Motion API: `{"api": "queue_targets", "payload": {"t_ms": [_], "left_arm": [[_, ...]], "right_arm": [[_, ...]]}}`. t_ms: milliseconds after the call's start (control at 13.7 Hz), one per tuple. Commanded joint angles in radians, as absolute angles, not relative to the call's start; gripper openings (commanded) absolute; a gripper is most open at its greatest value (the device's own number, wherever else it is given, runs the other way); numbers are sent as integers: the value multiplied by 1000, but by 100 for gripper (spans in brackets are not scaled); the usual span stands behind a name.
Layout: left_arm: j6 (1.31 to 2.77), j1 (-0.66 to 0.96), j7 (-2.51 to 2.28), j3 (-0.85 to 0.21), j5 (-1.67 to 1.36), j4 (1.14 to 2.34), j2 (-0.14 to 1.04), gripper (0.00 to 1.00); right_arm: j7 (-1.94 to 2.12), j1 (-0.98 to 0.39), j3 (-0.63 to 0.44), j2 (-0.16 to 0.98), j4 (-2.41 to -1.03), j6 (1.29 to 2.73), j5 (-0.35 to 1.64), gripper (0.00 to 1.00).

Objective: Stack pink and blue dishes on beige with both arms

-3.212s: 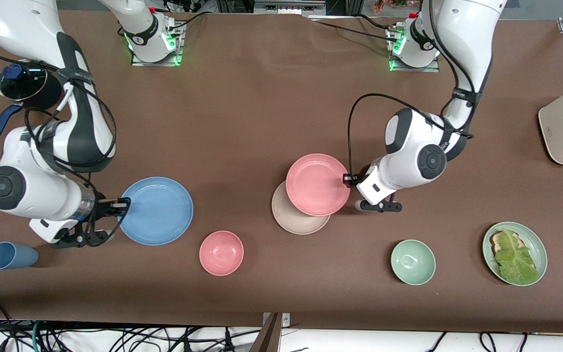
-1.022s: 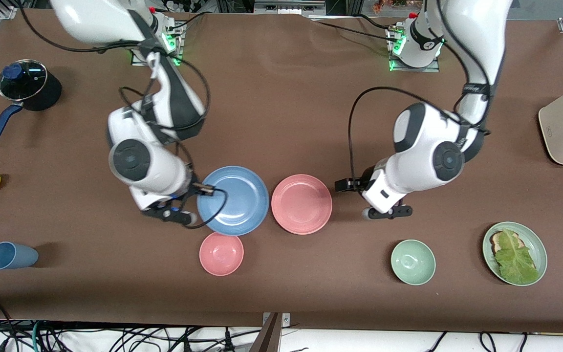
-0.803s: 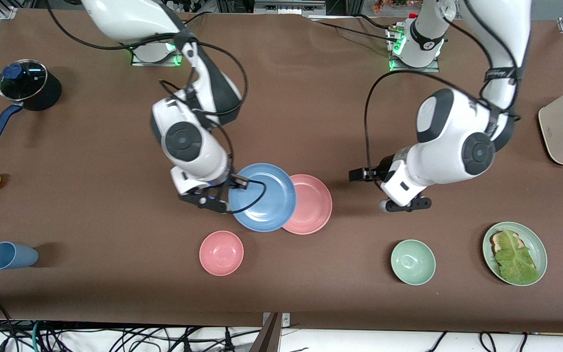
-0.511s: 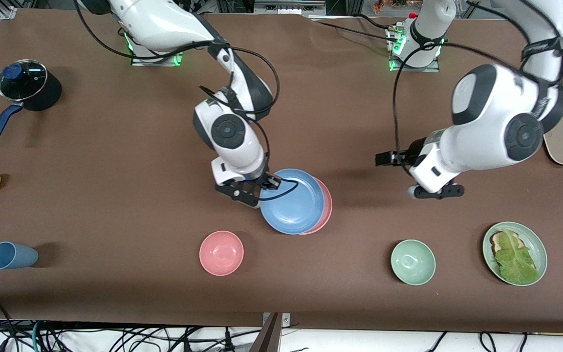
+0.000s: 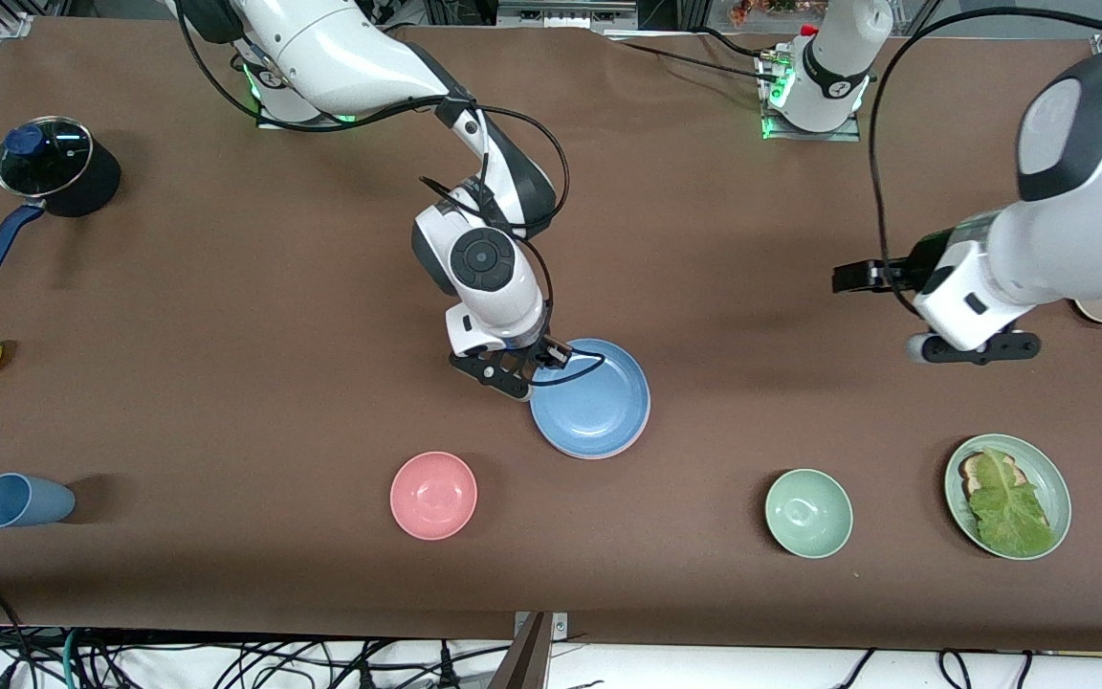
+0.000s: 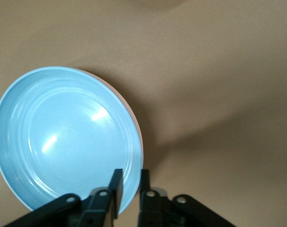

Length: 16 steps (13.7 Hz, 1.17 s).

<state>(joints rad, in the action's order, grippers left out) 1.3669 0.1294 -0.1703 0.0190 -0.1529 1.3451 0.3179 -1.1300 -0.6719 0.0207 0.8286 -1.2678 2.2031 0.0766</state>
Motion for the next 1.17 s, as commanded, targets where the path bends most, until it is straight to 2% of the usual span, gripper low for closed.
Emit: {"api": "queue_targets", "payload": {"t_ms": [0, 219, 803, 1095], "left_arm": [[1321, 65, -51, 12, -95, 1336, 293, 100], [1316, 73, -43, 3, 24, 1336, 266, 100], [1324, 81, -51, -9, 25, 1347, 157, 100], [1353, 78, -43, -5, -22, 1330, 147, 100]], "right_arm": [[-1140, -683, 5, 833, -1240, 2201, 40, 100], [-1067, -655, -9, 781, -1235, 2087, -84, 100], [-330, -339, -25, 477, -1247, 1682, 18, 100], [-109, -302, -138, 344, -1255, 1489, 40, 100]]}}
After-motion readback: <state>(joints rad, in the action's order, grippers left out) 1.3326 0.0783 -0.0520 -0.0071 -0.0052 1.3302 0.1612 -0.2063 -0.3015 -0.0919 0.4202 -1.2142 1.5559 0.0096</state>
